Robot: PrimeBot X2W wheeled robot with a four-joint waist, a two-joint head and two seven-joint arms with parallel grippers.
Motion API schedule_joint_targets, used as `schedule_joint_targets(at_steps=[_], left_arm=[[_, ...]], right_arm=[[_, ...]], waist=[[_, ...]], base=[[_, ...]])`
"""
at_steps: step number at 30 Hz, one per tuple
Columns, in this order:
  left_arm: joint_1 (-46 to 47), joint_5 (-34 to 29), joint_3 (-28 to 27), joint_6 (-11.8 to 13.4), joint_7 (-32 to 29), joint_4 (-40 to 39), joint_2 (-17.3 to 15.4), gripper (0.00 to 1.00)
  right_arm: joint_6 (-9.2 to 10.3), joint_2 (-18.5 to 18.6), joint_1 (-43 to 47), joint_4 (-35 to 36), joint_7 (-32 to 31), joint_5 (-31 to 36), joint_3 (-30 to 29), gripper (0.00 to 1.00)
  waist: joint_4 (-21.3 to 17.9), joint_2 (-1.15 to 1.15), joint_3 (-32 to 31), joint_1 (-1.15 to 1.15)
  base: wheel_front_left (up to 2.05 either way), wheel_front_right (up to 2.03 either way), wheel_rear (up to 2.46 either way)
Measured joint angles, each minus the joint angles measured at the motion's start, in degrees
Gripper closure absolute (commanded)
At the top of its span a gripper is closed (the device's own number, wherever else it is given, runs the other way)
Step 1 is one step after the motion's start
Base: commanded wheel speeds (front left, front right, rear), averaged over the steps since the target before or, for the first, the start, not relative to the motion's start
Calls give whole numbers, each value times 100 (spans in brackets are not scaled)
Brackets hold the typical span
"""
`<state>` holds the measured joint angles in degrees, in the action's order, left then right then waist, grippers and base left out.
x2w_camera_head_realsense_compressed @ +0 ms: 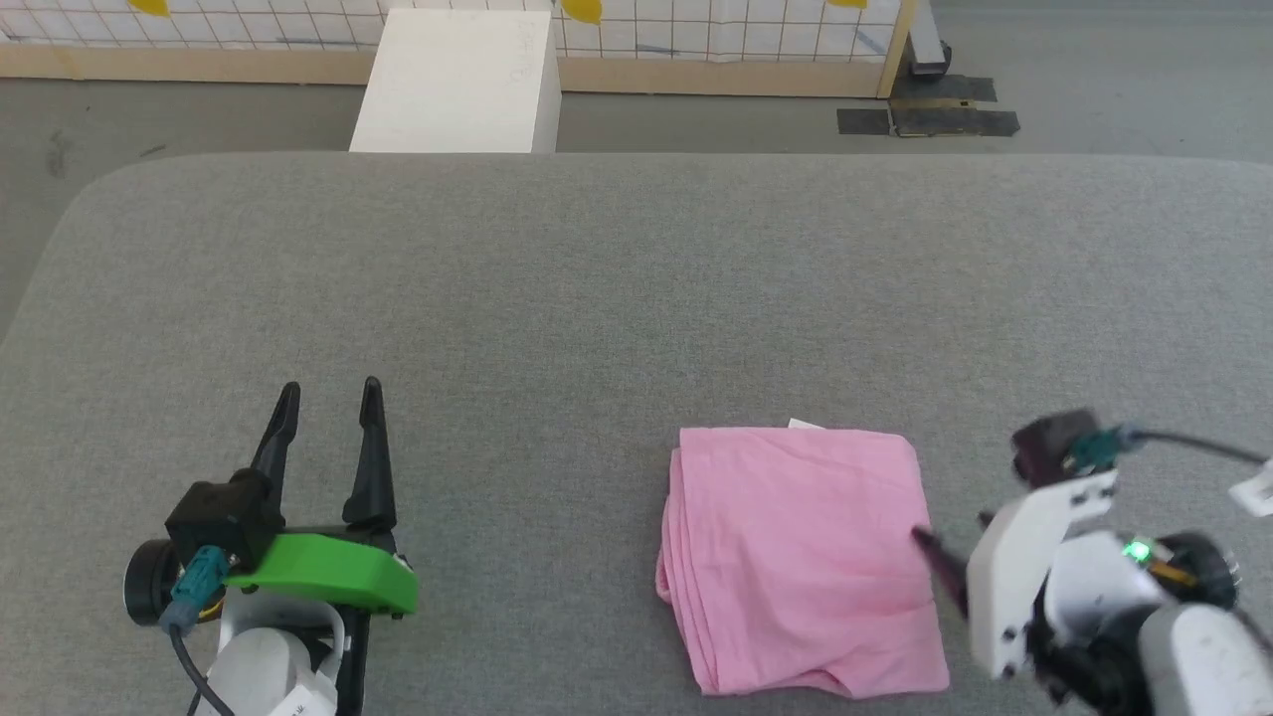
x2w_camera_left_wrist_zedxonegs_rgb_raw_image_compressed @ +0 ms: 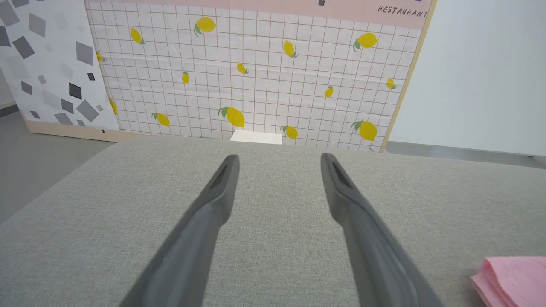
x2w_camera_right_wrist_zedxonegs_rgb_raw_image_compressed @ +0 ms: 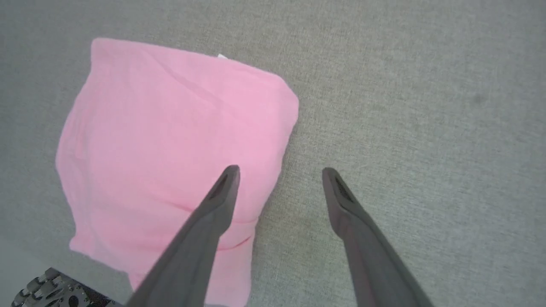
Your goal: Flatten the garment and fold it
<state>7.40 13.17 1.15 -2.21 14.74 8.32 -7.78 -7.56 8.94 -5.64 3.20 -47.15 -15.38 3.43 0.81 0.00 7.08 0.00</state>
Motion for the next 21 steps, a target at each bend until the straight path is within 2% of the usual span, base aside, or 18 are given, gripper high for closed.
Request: schedule_joint_targets(at_steps=[6,13,14,15,16,21], left_arm=[[0,-9,1,-1,0,11,29,0],[5,-59,82,-58,0,63,62,0],[5,-59,87,-60,0,73,62,0],[5,-59,85,-60,0,78,62,0],[5,-59,80,-64,0,80,62,0],[-25,-68,-1,-70,0,16,59,0]], right_arm=[[0,-272,93,-511,324,110,245,0],[0,-371,-181,-1452,666,398,391,0],[-1,-370,-237,-1557,684,426,392,51],[-1,-369,-282,-1614,691,430,398,72],[-1,-363,-329,-1681,720,426,410,99],[-2,-138,-526,-1779,734,189,669,100]], waist=[[11,0,38,0],[115,0,63,0],[127,0,62,0],[131,0,57,0],[129,0,50,0],[-9,0,34,0]], base=[[0,0,0],[0,0,0],[0,0,0],[0,0,0],[0,0,0],[0,0,0]])
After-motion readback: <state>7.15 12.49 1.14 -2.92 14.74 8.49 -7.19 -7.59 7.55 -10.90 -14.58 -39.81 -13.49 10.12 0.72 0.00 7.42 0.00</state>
